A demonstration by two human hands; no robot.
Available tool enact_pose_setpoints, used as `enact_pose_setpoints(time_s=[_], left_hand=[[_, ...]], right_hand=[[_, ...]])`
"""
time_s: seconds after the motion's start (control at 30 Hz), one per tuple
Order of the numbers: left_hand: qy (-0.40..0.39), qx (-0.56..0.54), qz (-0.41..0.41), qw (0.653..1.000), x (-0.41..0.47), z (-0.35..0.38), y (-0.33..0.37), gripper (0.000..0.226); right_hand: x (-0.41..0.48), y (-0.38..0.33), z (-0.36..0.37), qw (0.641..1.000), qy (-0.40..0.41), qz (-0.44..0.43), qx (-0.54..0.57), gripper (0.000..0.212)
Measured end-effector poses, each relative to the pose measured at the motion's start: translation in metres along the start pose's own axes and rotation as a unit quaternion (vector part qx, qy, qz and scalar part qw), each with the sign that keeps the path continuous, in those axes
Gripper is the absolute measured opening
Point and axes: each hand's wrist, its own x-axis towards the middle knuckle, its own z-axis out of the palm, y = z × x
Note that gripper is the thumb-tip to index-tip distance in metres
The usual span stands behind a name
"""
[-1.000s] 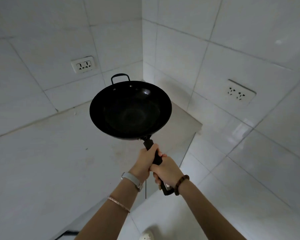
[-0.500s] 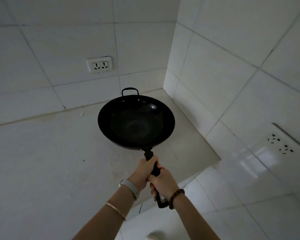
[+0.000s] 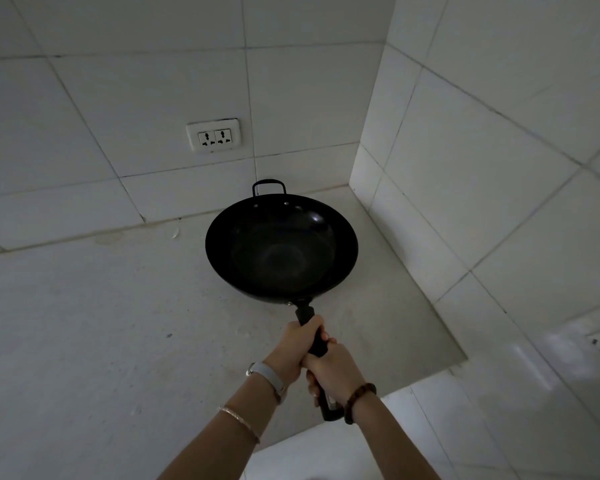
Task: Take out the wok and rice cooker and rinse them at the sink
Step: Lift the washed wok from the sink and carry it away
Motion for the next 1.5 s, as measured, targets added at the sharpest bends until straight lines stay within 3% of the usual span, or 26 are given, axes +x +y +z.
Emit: enact_pose_setpoints(time_s=[0.4,0.77,0.9,1.07,1.2,1.5], left_hand=[[-0.024,-0.031,-0.018,0.999,0.016,-0.002,0.000,0.027],[-0.061,-0.105,-0.107,0.987,0.013,-0.008,-0.014,0.016],[-0.043,-0.111,-0.083,0.989,0.016,-0.006,-0.026,0.023],[-0.015,-0.011,-0.017,1.000,0.017,-0.003,-0.043,0.033],[-0.013,-0.032,-0.019,0.999,0.017,0.010,-0.048,0.032],[-0.017,-0.073,-0.018,0.997,0.031,0.047,-0.048,0.033]], right_hand=[[0.013,-0.001,-0.006,1.000,-0.004,0.012,-0.011,0.007],[0.009,0.025,-0.010,0.999,-0.036,0.028,0.016,0.018],[0.010,0.033,-0.015,1.000,-0.003,0.021,0.023,0.017],[0.016,0.048,-0.035,0.998,0.061,-0.008,-0.010,0.019],[0.022,0.061,-0.048,0.994,0.089,-0.025,-0.064,0.023],[0.029,0.068,-0.080,0.939,0.246,-0.111,-0.215,0.028]])
